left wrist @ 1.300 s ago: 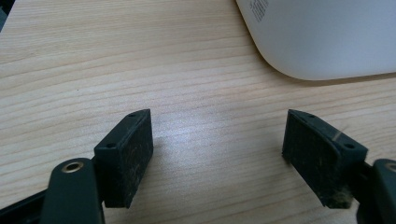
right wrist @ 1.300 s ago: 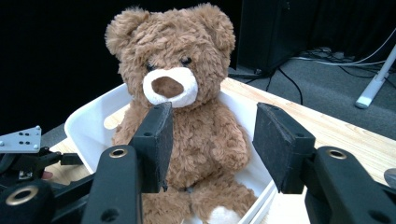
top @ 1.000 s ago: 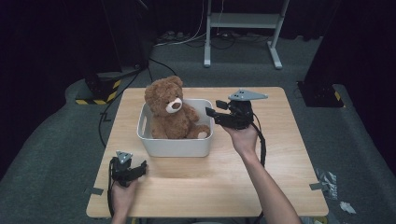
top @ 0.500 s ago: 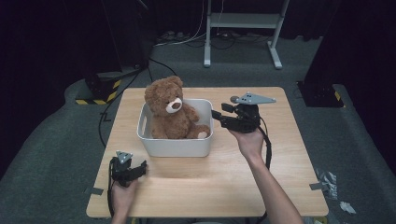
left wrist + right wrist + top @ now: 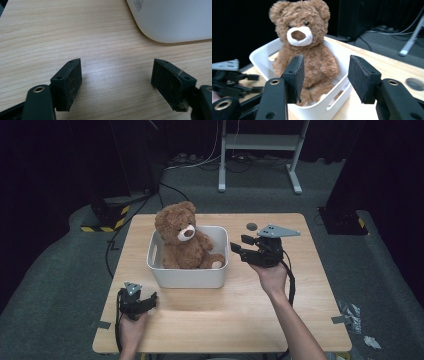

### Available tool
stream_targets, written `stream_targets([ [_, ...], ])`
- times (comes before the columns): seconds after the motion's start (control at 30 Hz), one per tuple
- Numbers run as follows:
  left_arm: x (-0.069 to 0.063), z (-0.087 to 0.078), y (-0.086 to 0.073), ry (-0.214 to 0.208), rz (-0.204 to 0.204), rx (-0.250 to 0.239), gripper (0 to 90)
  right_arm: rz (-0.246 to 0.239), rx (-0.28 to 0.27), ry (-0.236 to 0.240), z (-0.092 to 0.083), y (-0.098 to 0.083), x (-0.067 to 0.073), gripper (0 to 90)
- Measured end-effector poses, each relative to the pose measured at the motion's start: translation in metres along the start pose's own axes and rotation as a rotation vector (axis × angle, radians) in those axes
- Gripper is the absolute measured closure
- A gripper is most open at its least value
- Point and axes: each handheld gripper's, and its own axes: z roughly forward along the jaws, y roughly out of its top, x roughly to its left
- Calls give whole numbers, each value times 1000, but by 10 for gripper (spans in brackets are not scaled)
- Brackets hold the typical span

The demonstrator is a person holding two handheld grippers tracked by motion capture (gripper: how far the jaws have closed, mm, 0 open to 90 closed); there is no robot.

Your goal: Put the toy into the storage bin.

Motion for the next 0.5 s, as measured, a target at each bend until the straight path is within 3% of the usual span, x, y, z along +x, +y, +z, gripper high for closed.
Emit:
stream_targets([
  [0.07, 0, 0, 0, 0, 0, 0, 244, 14, 1, 17, -3, -3, -1, 466],
  [0.5, 0, 0, 0, 0, 0, 0, 245, 12, -19, 5, -17, -13, -2, 467],
])
